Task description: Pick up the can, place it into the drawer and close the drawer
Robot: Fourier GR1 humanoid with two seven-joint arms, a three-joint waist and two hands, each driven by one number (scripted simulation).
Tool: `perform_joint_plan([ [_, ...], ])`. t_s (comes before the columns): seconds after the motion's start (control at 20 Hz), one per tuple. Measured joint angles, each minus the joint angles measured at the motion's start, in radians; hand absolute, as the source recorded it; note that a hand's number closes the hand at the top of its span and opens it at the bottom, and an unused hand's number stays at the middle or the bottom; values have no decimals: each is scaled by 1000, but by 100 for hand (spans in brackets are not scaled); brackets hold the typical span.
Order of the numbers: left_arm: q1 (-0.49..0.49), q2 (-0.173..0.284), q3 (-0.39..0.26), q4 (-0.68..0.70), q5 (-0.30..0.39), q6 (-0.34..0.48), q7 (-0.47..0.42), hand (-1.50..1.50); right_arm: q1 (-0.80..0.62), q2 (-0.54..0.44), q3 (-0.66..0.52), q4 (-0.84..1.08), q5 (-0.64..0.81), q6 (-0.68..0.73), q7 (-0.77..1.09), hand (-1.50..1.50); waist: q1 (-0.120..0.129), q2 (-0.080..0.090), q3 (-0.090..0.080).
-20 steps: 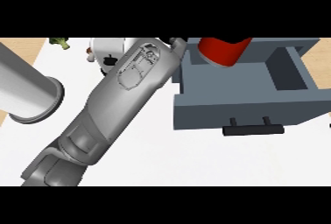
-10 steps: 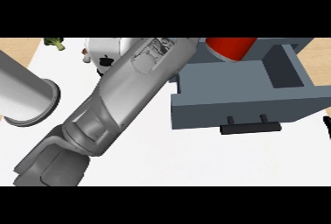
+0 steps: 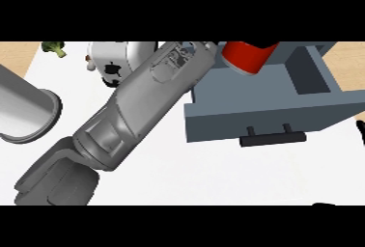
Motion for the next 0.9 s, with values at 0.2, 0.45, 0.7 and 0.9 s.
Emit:
perform_joint_plan([
  [0.2,-6,0,-37,39,23,29,-31,150,-12,9,15,7,13,-6,0,-150,-9,3,0],
  [0.45,5,0,-91,71,45,44,-57,150,-29,3,14,8,14,-10,7,-150,-17,5,0],
  [0.7,24,0,-144,84,63,64,-88,150,-50,1,18,-1,13,-18,26,-150,-29,9,0],
  [0.9,34,0,-169,105,78,79,-102,-150,-55,-2,28,-3,21,-11,22,-150,-37,11,0],
])
